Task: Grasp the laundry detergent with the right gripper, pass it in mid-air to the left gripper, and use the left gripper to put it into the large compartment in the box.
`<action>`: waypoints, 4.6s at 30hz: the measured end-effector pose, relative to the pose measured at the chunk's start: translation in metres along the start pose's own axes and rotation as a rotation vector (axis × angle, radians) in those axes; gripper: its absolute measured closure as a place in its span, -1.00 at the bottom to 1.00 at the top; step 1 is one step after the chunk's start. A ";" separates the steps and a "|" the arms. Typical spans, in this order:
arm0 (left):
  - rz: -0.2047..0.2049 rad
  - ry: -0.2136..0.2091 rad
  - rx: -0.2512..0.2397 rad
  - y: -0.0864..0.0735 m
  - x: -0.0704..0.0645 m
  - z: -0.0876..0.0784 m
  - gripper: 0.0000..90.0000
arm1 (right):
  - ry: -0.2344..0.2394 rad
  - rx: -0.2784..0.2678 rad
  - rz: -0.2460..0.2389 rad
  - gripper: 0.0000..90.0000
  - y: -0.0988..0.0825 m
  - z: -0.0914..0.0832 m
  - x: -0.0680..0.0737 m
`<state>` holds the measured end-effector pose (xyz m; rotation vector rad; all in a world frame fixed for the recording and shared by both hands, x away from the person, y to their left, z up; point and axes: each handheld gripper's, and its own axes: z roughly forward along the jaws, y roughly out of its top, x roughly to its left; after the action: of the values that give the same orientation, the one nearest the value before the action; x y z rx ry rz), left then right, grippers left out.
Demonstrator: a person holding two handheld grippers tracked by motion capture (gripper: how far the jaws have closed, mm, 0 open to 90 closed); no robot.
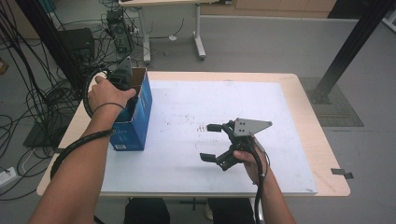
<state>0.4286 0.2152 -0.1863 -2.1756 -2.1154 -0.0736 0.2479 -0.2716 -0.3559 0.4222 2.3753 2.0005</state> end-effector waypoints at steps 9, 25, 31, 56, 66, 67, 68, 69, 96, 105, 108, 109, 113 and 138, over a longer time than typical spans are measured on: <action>0.002 0.004 0.003 0.000 -0.001 0.000 -0.16 | 0.001 -0.006 -0.003 -0.96 0.000 0.000 0.000; -0.008 0.000 0.001 -0.001 0.000 0.000 -0.16 | -0.002 -0.007 -0.003 -0.96 0.000 -0.001 0.001; -0.006 0.000 0.003 -0.001 0.001 -0.001 -0.16 | -0.001 -0.009 -0.006 -0.96 0.001 -0.002 0.000; -0.010 0.007 -0.001 -0.001 -0.002 -0.001 -0.16 | -0.004 -0.009 -0.008 -0.96 0.002 -0.002 0.000; -0.007 0.008 -0.001 -0.002 -0.002 -0.001 -0.16 | -0.003 -0.010 -0.008 -0.96 0.002 -0.003 0.000; -0.008 0.008 -0.001 -0.002 -0.002 -0.001 -0.16 | -0.003 -0.010 -0.008 -0.96 0.002 -0.003 0.000; -0.012 0.008 -0.002 -0.002 -0.002 -0.001 -0.16 | -0.002 -0.011 -0.010 -0.96 0.003 -0.003 0.000; -0.008 0.008 0.000 -0.002 -0.002 -0.001 -0.16 | -0.002 -0.010 -0.010 -0.96 0.003 -0.003 0.000; -0.033 -0.008 -0.019 -0.006 0.005 -0.001 -0.17 | 0.007 -0.007 -0.009 -0.96 0.003 -0.001 0.000; -0.045 -0.021 -0.019 -0.006 0.009 -0.003 -0.24 | 0.008 -0.005 -0.010 -0.96 0.003 -0.001 0.000; -0.044 -0.016 -0.016 -0.006 0.007 -0.005 -0.26 | 0.008 -0.006 -0.011 -0.96 0.003 -0.001 0.000; -0.044 -0.008 -0.020 -0.007 0.005 -0.006 -0.26 | 0.008 -0.007 -0.011 -0.96 0.003 -0.001 0.000; -0.059 0.002 -0.033 -0.009 0.006 -0.016 -0.28 | 0.008 -0.008 -0.013 -0.96 0.003 -0.001 0.001; -0.043 -0.066 -0.025 -0.010 0.024 -0.070 -0.36 | 0.012 -0.003 -0.023 -0.96 0.008 0.001 0.004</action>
<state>0.4222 0.2316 -0.1135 -2.1761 -2.2080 -0.0324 0.2462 -0.2681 -0.3476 0.3816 2.3732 2.0022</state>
